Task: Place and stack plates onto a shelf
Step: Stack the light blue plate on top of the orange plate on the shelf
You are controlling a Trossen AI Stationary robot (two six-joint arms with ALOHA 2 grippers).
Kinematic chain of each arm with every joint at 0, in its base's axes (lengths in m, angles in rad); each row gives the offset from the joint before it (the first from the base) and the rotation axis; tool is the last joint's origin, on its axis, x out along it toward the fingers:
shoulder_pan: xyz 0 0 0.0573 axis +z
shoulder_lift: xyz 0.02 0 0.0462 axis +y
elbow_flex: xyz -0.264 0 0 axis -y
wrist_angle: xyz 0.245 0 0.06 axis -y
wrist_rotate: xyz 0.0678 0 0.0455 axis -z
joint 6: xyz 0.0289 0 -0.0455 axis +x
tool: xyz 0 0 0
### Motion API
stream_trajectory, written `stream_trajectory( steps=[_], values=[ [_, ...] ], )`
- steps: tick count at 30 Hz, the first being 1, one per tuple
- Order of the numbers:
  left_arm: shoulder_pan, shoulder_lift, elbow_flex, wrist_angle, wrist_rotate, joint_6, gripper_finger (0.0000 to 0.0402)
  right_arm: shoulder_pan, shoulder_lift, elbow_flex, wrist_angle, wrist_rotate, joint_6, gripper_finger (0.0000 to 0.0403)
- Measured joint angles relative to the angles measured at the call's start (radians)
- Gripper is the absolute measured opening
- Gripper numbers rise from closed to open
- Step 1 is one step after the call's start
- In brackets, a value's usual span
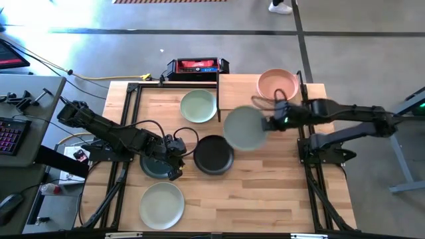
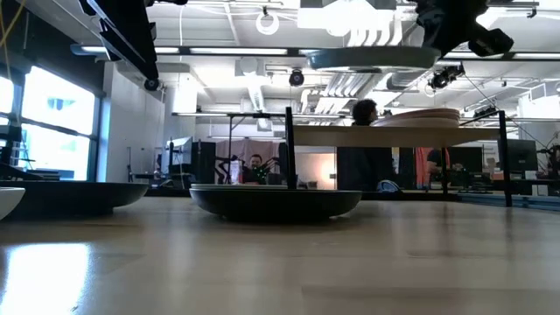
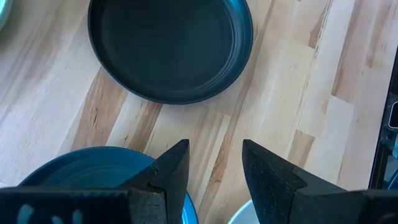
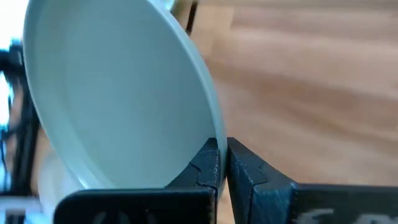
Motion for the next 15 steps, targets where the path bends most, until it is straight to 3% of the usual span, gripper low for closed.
stream_trajectory(
  steps=[7,15],
  values=[
    [0.0,0.0,0.0,0.0,0.0,0.001,0.0136,-0.216,-0.092,0.0,-0.014,0.067,-0.019,0.0],
    [0.0,0.0,0.0,0.0,0.0,0.0,0.0136,-0.497,-0.147,0.0,-0.014,0.071,-0.027,0.0]
  ],
)
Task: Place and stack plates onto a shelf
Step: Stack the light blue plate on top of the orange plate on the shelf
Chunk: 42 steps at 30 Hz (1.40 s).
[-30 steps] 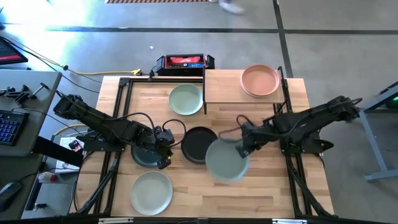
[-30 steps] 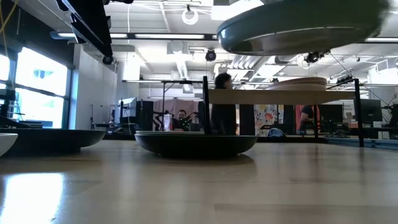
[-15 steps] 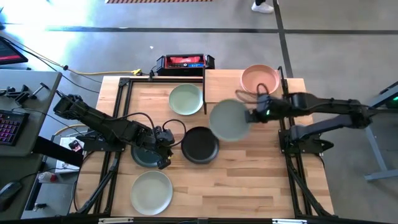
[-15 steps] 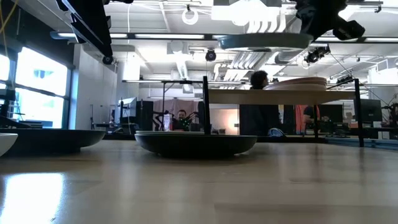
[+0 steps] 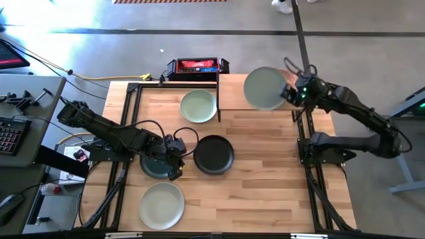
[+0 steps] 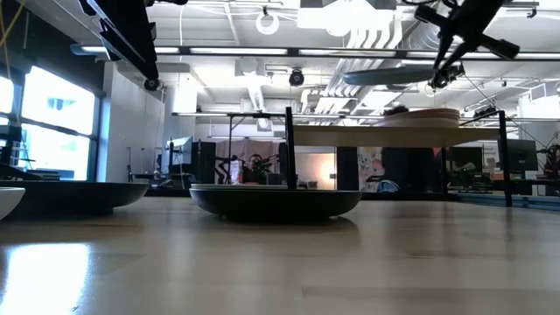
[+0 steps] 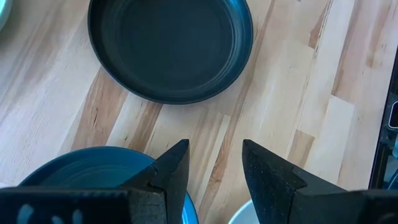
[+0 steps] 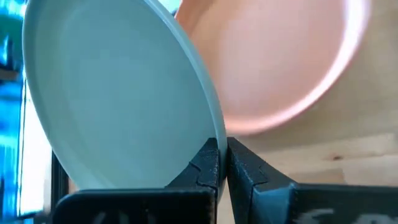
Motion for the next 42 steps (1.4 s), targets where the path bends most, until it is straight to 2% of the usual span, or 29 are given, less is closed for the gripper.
stream_trajectory(
  steps=[6,13,19,42],
  values=[
    [0.0,0.0,0.0,0.0,0.0,-0.001,0.0136,-0.162,0.0,0.0,0.02,-0.024,0.012,0.0],
    [0.0,0.0,0.0,0.0,0.0,-0.001,0.0136,-0.264,0.003,0.0,0.018,-0.081,0.027,0.0],
    [0.0,0.0,0.0,0.0,0.0,-0.001,0.0136,-0.29,0.027,0.0,-0.07,-0.087,0.021,0.0],
    [0.0,0.0,0.0,0.0,-0.024,0.0,0.0136,-0.33,0.116,0.0,-0.08,-0.067,0.007,0.0]
  ],
)
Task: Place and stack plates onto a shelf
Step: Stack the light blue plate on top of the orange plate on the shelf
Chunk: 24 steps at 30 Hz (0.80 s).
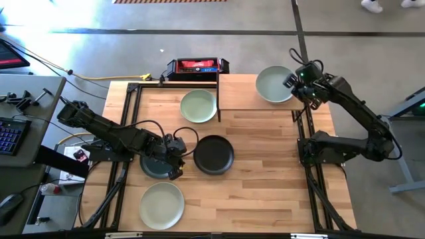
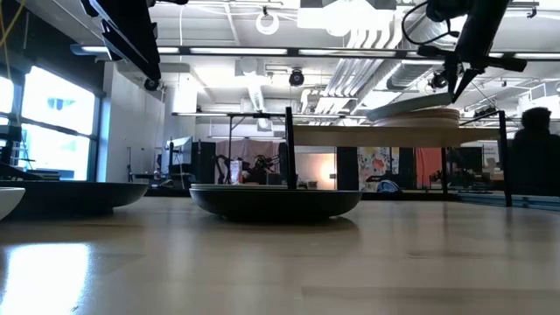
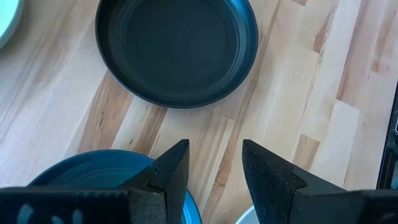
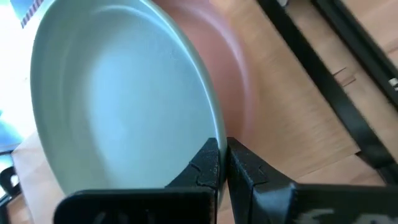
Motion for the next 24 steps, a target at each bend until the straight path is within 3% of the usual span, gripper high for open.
stream_trajectory(
  steps=[24],
  values=[
    [0.0,0.0,0.0,0.0,-0.009,0.0,0.0136,-0.04,0.001,0.0,0.005,0.06,-0.042,0.0]
  ],
)
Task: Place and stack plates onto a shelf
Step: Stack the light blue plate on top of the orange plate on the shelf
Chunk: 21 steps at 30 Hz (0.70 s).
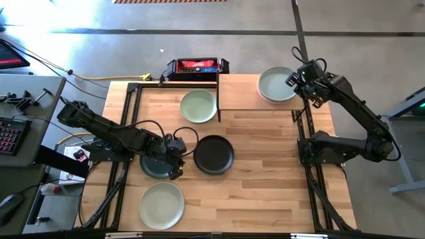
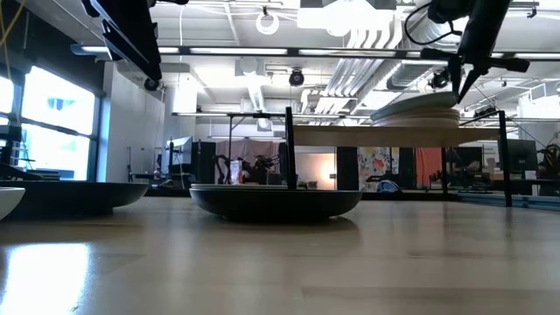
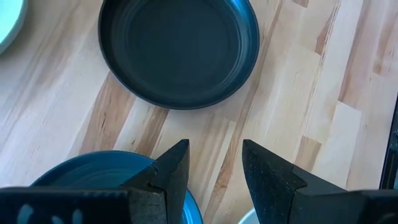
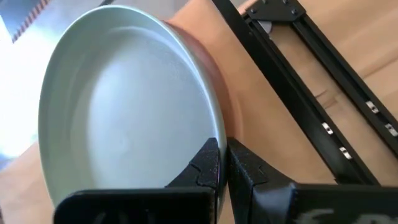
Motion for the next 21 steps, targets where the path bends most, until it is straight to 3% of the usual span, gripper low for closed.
stream_trajectory(
  steps=[21],
  values=[
    [0.0,0.0,0.0,0.0,-0.017,0.0,0.0136,0.001,0.066,0.0,0.0,-0.035,-0.036,0.0]
  ],
)
